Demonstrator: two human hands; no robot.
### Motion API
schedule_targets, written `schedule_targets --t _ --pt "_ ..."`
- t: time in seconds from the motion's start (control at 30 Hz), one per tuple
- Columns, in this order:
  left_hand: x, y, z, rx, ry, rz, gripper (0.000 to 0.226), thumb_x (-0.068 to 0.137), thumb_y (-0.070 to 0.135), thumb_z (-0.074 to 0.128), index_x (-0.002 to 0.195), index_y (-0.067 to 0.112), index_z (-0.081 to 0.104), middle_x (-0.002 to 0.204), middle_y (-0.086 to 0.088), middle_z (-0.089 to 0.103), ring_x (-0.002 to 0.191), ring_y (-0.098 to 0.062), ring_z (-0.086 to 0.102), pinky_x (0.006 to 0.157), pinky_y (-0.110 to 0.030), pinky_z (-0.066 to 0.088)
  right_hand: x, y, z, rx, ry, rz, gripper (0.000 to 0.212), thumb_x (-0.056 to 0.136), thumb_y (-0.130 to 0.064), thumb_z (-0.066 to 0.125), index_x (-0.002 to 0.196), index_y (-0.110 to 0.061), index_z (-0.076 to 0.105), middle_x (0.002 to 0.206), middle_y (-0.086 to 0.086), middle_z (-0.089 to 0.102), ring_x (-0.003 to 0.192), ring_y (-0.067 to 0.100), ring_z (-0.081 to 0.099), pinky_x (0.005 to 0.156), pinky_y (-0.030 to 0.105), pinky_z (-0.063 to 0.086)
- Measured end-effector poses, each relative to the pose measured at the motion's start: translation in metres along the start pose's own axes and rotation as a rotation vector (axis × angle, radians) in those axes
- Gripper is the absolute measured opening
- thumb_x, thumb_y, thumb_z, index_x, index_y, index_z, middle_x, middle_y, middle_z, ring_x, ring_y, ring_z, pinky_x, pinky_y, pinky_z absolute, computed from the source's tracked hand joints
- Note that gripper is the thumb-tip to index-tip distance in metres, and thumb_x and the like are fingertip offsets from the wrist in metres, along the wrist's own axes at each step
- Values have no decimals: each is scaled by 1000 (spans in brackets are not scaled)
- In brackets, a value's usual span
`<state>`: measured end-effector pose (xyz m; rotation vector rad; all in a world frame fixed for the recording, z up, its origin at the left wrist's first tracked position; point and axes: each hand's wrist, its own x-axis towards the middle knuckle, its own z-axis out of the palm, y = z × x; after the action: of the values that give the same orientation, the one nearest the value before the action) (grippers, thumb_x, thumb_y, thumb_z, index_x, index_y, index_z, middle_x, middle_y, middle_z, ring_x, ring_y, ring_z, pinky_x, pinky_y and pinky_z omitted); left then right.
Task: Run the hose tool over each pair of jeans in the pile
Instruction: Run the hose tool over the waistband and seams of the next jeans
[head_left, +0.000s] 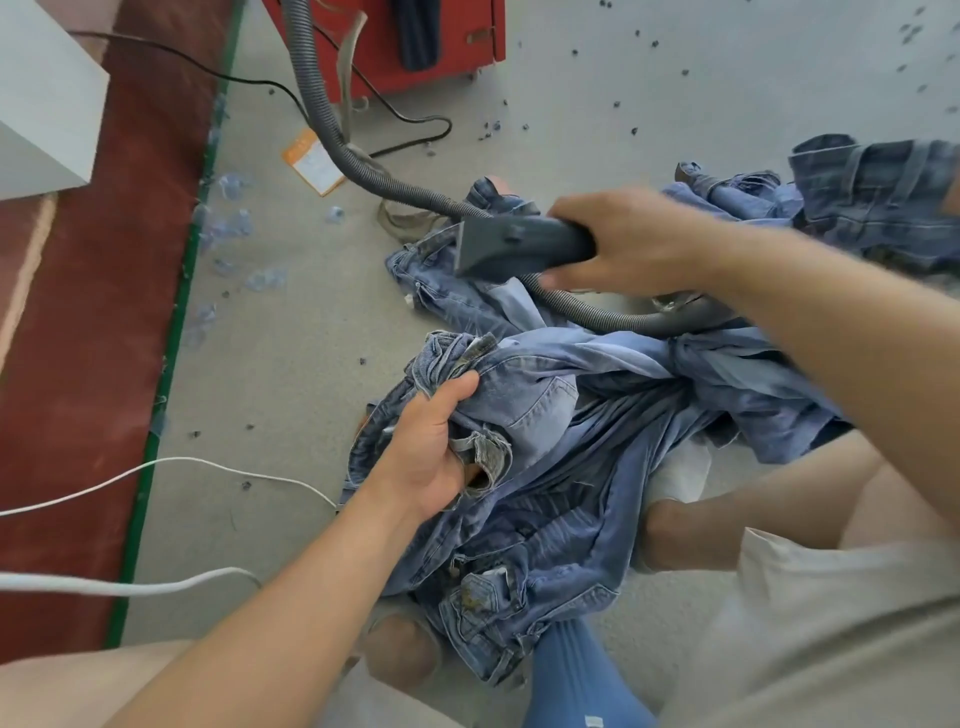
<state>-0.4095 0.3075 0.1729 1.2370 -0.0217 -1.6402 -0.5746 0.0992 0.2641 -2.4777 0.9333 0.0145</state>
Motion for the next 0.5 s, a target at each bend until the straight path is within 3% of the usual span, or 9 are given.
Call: schedule_targets --t 0.07,0.2,0.37,0.43,0.5 --pt "0 2 -2 -8 2 -5 45 82 28 72 122 6 73 123 -18 72 108 -31 72 95 -47 58 -15 10 -28 -59 -47 -53 27 84 -53 75 97 -34 60 72 -15 62 69 -3 59 58 22 38" --pt "3 3 -5 -35 -5 -4 44 83 27 72 122 7 72 120 -16 73 108 -31 72 96 -47 58 -41 21 -39 -157 -226 -45 31 80 -48 75 109 -49 65 77 -23 66 75 -3 59 64 23 42" --pt "6 2 -9 -65 -26 -22 26 86 27 70 101 10 82 110 -13 76 100 -28 74 94 -44 59 -37 13 -12 -215 -261 -80 26 86 -33 74 109 -41 66 76 -16 64 72 -1 54 65 30 42" --pt "7 3 -11 -81 -2 -32 23 90 26 67 98 10 82 107 -13 77 97 -28 75 90 -43 61 -34 6 -6 -191 -256 -113 22 87 -34 73 107 -38 66 78 -15 65 73 -1 56 67 34 47" --pt "8 4 -14 -86 11 -39 23 94 25 64 101 9 80 108 -14 76 98 -29 75 89 -43 61 -33 4 -5 -124 -225 -135 23 87 -38 75 108 -37 66 77 -18 64 75 -4 57 66 29 46"
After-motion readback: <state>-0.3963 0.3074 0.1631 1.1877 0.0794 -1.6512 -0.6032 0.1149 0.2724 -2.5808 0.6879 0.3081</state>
